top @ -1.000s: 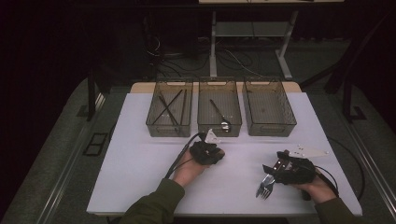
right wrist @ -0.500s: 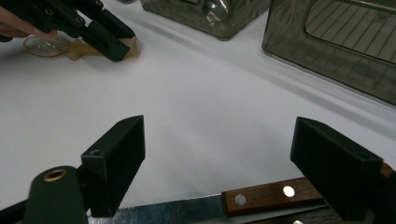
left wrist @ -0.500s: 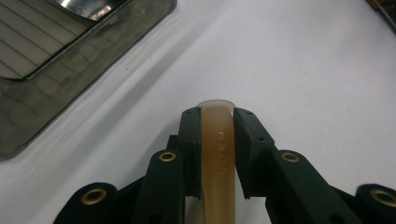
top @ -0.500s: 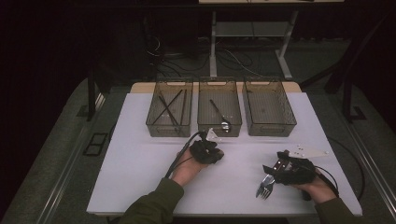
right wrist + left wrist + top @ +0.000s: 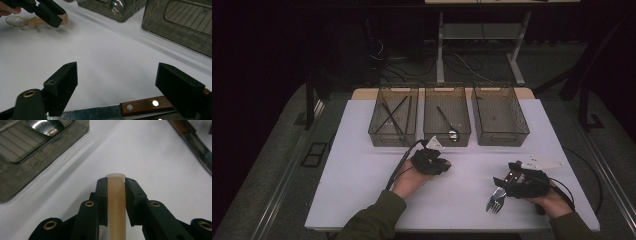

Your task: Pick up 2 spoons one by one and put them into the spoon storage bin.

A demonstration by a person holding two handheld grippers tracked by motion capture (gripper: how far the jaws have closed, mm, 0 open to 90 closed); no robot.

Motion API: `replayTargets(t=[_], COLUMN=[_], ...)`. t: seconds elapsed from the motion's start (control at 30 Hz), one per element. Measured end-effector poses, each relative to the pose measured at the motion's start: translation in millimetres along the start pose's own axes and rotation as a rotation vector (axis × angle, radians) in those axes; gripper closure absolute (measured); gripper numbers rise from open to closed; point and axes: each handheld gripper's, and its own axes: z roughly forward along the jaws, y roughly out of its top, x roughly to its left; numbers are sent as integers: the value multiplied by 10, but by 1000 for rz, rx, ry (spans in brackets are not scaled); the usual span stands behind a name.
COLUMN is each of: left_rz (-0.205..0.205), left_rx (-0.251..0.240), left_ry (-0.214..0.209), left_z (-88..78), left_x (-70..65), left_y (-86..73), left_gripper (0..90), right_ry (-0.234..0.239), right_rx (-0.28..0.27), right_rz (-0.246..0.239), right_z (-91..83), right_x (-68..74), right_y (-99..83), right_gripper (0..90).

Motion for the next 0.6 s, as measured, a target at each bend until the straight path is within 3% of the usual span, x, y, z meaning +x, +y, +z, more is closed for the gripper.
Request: replayTargets(t=[0.6], left_rz=[-16], left_rx=[-56], left_ry=[-52], left_z=[-318], left_x=[73], left_y=[-16], left_gripper=[733], right_ry=[2], right_rx=[-3], right_rz=[-12], right_z=[4], right_x=[3], right_y=[1], right_gripper=[179])
